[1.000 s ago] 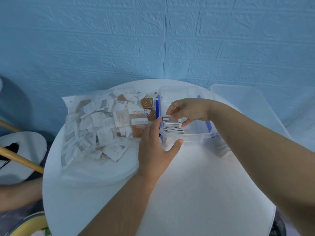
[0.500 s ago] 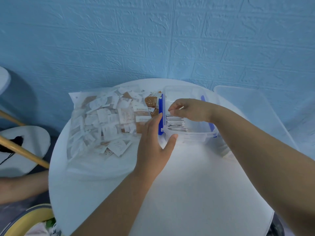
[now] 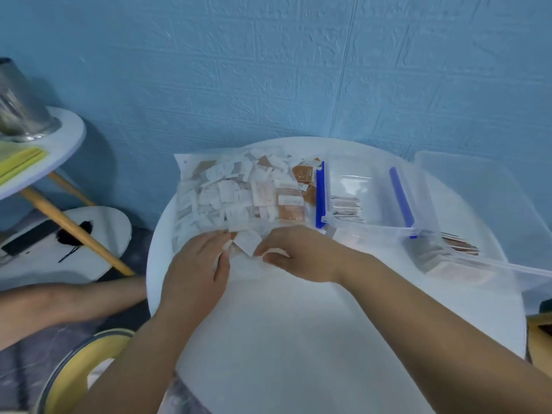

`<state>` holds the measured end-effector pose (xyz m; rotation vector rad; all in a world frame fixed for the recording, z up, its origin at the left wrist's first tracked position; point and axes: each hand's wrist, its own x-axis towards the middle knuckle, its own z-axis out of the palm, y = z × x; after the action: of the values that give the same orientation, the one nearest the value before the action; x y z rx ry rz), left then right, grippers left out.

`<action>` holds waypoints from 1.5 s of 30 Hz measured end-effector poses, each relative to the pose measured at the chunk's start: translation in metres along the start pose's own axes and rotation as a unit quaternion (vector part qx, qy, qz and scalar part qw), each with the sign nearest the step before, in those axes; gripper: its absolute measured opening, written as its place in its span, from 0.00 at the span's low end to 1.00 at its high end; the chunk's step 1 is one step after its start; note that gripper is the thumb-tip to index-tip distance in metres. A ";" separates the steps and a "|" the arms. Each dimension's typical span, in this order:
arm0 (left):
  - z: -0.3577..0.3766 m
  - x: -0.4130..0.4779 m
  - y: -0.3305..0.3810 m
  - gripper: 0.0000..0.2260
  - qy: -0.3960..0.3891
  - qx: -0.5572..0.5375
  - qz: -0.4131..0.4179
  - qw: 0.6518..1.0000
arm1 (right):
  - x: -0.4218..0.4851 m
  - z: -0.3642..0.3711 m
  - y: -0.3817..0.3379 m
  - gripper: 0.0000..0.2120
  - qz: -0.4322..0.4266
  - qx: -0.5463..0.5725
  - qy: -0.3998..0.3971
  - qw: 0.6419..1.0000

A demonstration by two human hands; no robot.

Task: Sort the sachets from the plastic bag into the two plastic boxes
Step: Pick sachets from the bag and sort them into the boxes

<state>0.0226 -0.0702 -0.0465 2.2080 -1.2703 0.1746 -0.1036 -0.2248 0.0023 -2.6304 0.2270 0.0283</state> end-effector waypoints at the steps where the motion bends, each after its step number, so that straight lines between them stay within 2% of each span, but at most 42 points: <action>1: -0.001 0.005 -0.001 0.16 -0.007 -0.001 -0.006 1.000 | 0.006 0.003 0.002 0.14 0.004 -0.019 0.008 1.000; 7: -0.003 0.035 -0.005 0.20 -0.051 0.044 0.001 0.998 | 0.035 0.002 0.006 0.20 0.024 -0.061 0.086 0.994; 10: 0.001 0.032 -0.006 0.17 -0.041 0.018 0.036 0.998 | 0.041 0.009 0.005 0.16 -0.002 -0.054 0.147 0.988; 13: 0.004 0.026 -0.011 0.17 -0.047 -0.011 0.071 0.996 | 0.040 0.017 0.007 0.12 -0.029 -0.044 0.161 0.986; 16: 0.005 0.028 -0.015 0.18 -0.063 0.018 0.050 0.997 | 0.044 0.021 0.010 0.16 -0.027 -0.093 0.142 0.985; 20: 0.009 0.036 -0.009 0.24 -0.106 0.089 0.024 0.990 | 0.050 0.025 0.012 0.27 0.013 -0.164 0.047 0.985; 22: 0.009 0.036 -0.009 0.22 -0.123 0.103 0.034 0.986 | 0.048 0.027 0.013 0.30 0.020 -0.186 0.011 0.982; 28: -0.003 0.019 -0.017 0.19 -0.160 0.027 0.106 0.981 | 0.024 0.017 0.015 0.29 -0.004 -0.172 -0.034 0.984; 30: -0.010 0.015 -0.015 0.22 -0.165 -0.038 0.109 0.980 | 0.014 0.012 0.013 0.24 0.013 -0.106 -0.031 0.994; 32: -0.016 0.014 -0.018 0.21 -0.118 -0.078 0.121 0.983 | 0.008 0.008 0.011 0.16 0.016 -0.065 0.005 0.998; 34: -0.016 0.014 -0.023 0.20 -0.064 -0.041 0.111 0.991 | 0.007 0.008 0.009 0.12 0.026 -0.053 0.063 0.996; 35: -0.015 0.014 -0.022 0.20 -0.061 -0.016 0.091 0.994 | 0.008 0.009 0.007 0.12 0.042 -0.048 0.086 0.994; 37: -0.013 0.014 -0.015 0.20 -0.103 0.050 0.043 0.992 | 0.014 0.014 0.006 0.13 0.068 -0.051 0.105 0.991; 41: -0.001 0.010 -0.009 0.26 -0.207 0.148 0.010 0.967 | 0.022 0.026 0.004 0.24 0.068 -0.060 0.062 0.994; 43: -0.001 0.008 -0.011 0.27 -0.224 0.156 0.025 0.962 | 0.022 0.031 0.006 0.26 0.048 -0.082 0.029 0.995; 45: -0.005 0.004 -0.013 0.33 -0.244 0.151 0.060 0.956 | 0.021 0.035 0.009 0.26 0.036 -0.090 0.011 0.995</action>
<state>0.0358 -0.0654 -0.0464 2.5317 -1.7421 -0.1530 -0.0840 -0.2191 -0.0343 -2.8021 0.3403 0.0469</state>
